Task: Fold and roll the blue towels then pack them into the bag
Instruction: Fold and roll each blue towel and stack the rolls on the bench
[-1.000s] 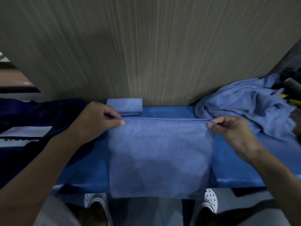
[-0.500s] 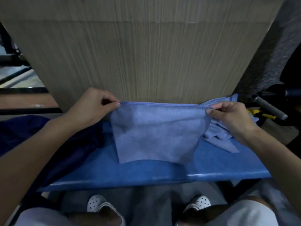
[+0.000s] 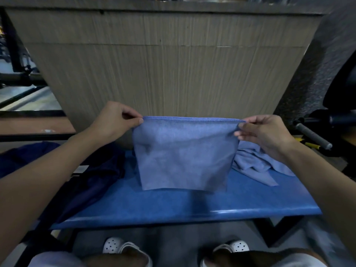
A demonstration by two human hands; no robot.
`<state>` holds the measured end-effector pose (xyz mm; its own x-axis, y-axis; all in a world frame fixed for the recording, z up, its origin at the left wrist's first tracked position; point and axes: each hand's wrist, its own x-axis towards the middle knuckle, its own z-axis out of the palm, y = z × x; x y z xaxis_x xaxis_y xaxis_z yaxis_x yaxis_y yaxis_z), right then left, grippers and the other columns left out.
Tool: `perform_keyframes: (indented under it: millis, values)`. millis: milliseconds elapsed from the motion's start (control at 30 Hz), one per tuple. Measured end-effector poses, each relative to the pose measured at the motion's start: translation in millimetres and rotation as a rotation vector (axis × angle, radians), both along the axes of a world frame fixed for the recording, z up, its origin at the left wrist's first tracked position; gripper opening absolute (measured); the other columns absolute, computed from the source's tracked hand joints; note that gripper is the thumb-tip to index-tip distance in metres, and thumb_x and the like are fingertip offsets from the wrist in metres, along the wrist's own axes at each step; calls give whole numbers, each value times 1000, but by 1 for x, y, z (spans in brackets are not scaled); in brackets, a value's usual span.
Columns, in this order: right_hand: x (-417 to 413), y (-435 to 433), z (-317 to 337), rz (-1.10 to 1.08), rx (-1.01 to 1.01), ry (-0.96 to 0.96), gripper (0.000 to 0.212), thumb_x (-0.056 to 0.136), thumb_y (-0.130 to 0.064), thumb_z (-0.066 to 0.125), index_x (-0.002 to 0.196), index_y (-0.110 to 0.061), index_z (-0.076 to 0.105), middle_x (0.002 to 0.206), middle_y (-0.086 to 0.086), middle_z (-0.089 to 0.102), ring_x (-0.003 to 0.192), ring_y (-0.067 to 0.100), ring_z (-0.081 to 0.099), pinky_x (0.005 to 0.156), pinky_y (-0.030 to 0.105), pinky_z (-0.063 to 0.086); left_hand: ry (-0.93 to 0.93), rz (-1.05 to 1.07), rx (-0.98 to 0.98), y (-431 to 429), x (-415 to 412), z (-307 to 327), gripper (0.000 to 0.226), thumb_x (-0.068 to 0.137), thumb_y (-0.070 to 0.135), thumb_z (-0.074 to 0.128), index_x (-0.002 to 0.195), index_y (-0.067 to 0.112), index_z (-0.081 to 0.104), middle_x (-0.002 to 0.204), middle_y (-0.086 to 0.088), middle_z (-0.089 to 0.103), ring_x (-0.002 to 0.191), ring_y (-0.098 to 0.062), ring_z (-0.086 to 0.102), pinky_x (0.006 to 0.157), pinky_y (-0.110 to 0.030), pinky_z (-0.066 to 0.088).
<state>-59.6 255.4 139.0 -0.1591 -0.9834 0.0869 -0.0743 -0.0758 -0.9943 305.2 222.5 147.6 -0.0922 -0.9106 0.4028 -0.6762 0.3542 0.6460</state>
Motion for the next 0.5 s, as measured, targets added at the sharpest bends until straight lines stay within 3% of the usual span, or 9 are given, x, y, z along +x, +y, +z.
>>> perform_keyframes:
  millis: [67, 167, 300, 433, 500]
  values:
    - [2, 0, 6, 8, -1, -6, 8, 87, 6, 62, 81, 2, 61, 61, 10, 66, 60, 20, 70, 60, 24, 59, 57, 3, -14, 0, 1, 3, 17, 83, 3, 74, 85, 19, 72, 60, 24, 66, 61, 13, 60, 65, -2, 45]
    - [3, -1, 13, 0, -14, 30, 7, 88, 3, 65, 81, 1, 63, 69, 15, 66, 66, 24, 69, 67, 27, 61, 111, 9, -32, -5, 2, 1, 27, 82, -2, 73, 80, 24, 65, 75, 8, 66, 62, 8, 59, 66, -5, 47]
    - [4, -4, 13, 6, -44, 64, 13, 89, -6, 67, 88, 6, 63, 72, 19, 64, 63, 21, 68, 67, 26, 60, 36, 40, -49, -8, 4, 4, 22, 88, 0, 67, 110, 2, 68, 88, -5, 65, 78, -9, 59, 71, -4, 44]
    - [5, -10, 12, -3, -76, 149, 10, 90, -5, 65, 81, 0, 63, 70, 17, 62, 58, 14, 64, 63, 23, 57, -118, 9, -81, -3, 6, 14, 17, 92, 2, 62, 106, -2, 71, 88, -5, 68, 67, 11, 59, 68, -1, 42]
    - [3, -10, 13, -18, -101, 203, 10, 90, -5, 66, 80, -3, 65, 71, 15, 63, 57, 10, 61, 57, 18, 51, -126, 21, -85, -2, 8, 16, 14, 93, 3, 62, 103, -1, 71, 80, 3, 64, 67, 5, 57, 65, -2, 42]
